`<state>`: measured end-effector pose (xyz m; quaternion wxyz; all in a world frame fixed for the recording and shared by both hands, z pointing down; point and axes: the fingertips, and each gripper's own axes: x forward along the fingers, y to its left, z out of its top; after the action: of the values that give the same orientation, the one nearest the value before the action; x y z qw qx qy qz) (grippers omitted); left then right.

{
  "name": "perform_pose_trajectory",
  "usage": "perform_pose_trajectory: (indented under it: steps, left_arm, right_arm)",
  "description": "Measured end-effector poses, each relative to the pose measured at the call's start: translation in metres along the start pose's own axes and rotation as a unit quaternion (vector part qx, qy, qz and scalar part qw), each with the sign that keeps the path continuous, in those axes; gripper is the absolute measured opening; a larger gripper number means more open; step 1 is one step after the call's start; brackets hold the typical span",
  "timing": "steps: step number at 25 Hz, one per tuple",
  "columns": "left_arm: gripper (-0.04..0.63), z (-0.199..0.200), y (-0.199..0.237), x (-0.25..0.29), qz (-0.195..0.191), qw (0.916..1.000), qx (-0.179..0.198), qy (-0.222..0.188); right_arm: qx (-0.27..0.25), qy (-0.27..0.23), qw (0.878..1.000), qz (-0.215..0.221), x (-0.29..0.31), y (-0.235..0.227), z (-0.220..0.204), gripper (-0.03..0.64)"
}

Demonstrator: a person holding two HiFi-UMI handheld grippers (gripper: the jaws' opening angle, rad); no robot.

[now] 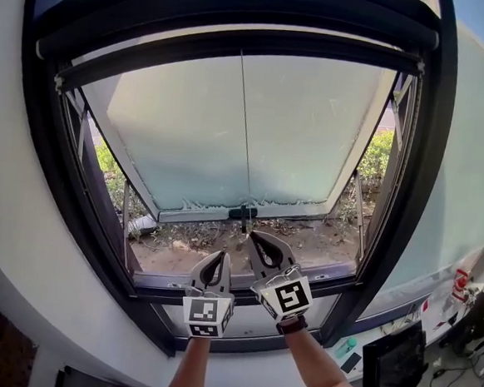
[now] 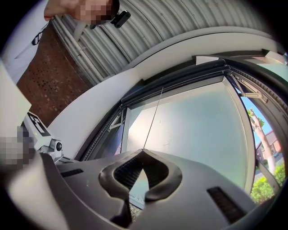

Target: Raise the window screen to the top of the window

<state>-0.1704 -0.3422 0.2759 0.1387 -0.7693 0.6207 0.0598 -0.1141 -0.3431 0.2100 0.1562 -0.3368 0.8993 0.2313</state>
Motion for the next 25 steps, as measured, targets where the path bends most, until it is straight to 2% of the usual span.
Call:
perform_pose_trajectory:
  steps: [9, 12, 16, 20, 25]
  left_arm:
    - [0.002, 0.0, -0.005, 0.0, 0.0, 1.0, 0.0, 0.001]
    - [0.002, 0.0, -0.003, -0.002, 0.005, 1.0, -0.001, 0.002]
    - [0.002, -0.001, 0.0, -0.005, 0.01, 0.9999, -0.002, 0.004]
    - [0.002, -0.004, 0.003, -0.005, 0.012, 0.9999, -0.004, 0.008]
    - [0.002, -0.015, 0.001, -0.005, 0.011, 0.9997, -0.014, 0.014]
  right_arm:
    - [-0.009, -0.022, 1.0, 0.003, 0.022, -0.016, 0.03, 0.002]
    - [0.022, -0.019, 1.0, 0.005, 0.025, -0.018, 0.029, 0.002]
    - [0.072, -0.065, 0.995, -0.007, 0.013, -0.022, 0.034, 0.002]
    - [0.085, -0.114, 0.99, -0.023, -0.004, -0.026, 0.048, 0.002]
    - [0.1, -0.166, 0.981, -0.021, -0.03, -0.023, 0.069, 0.003]
